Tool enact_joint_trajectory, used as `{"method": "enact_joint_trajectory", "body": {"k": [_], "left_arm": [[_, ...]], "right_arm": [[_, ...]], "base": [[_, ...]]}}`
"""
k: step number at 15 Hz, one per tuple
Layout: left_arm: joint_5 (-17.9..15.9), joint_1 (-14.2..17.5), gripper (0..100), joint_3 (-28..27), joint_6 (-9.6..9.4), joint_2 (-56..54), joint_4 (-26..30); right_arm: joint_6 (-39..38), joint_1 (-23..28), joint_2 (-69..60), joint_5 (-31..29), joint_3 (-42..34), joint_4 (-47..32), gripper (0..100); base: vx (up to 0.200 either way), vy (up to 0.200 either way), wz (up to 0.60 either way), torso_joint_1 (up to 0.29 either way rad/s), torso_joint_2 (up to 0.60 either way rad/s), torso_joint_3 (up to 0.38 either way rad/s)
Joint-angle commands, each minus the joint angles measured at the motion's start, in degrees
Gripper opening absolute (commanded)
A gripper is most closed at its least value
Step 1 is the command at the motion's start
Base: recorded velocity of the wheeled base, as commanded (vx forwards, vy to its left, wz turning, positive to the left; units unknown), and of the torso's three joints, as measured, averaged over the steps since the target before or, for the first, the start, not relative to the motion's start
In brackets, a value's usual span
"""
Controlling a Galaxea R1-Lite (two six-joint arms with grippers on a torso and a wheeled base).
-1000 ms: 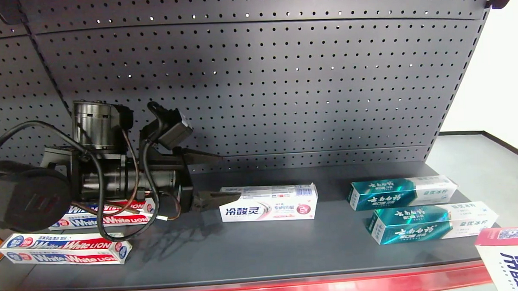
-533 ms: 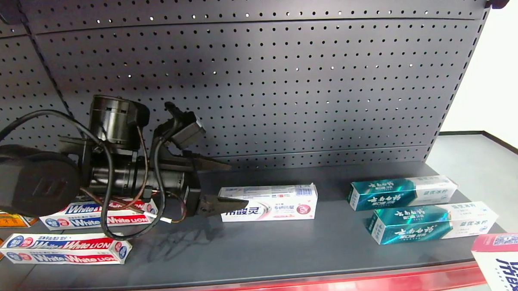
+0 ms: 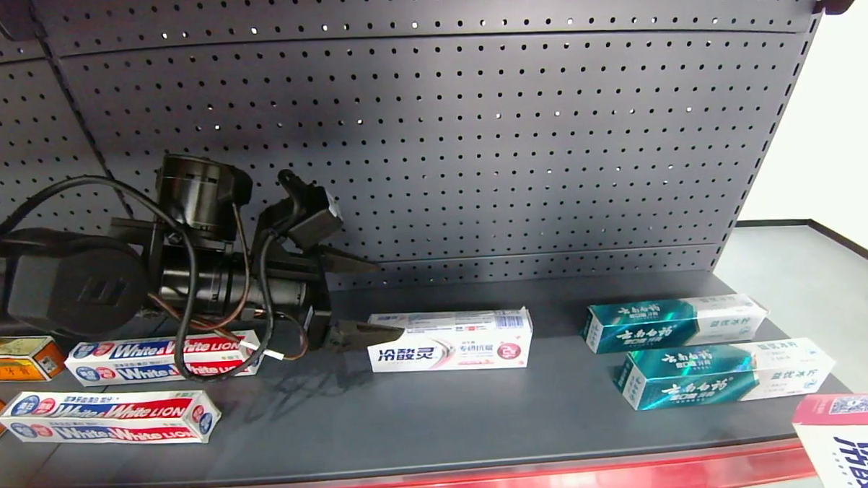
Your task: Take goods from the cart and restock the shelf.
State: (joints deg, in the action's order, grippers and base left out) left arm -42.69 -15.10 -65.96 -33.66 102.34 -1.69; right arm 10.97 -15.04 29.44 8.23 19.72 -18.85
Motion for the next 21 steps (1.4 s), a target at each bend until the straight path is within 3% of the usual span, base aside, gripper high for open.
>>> {"method": "enact_joint_trajectory", "body": {"k": [1, 7, 10, 14, 16, 21], "left_arm": [[0.0, -0.3, 100, 0.7, -0.09, 0.5, -0.7], [-0.6, -4.5, 100, 0.9, -0.36, 1.1, 2.3], [-4.3, -2.7, 100, 0.6, -0.36, 3.7, 2.4], [-5.5, -0.6, 100, -1.2, -0.53, 4.8, 2.3], [-7.6, -0.6, 100, -2.3, -0.53, 5.9, 2.3], [-8.8, -2.0, 100, -2.6, -1.76, 7.3, 2.3]], "right_arm": [[0.0, -0.1, 0.1, 0.0, 0.1, 0.0, 0], [0.0, 0.2, -0.3, 0.0, -0.1, 0.0, 0], [0.0, 0.1, -0.3, 0.0, -0.3, 0.0, 0], [0.0, 0.3, -1.3, 0.0, -1.5, 0.0, 0], [0.0, 0.3, -1.3, 0.0, -1.4, 0.0, 0], [0.0, 0.3, -1.3, 0.0, -1.4, 0.0, 0]], "base": [[0.0, 0.0, 0.0, 0.0, 0.0, 0.0], [0.0, 0.0, 0.0, 0.0, 0.0, 0.0], [0.0, 0.0, 0.0, 0.0, 0.0, 0.0], [0.0, 0.0, 0.0, 0.0, 0.0, 0.0], [0.0, 0.0, 0.0, 0.0, 0.0, 0.0], [0.0, 0.0, 0.0, 0.0, 0.0, 0.0]]}}
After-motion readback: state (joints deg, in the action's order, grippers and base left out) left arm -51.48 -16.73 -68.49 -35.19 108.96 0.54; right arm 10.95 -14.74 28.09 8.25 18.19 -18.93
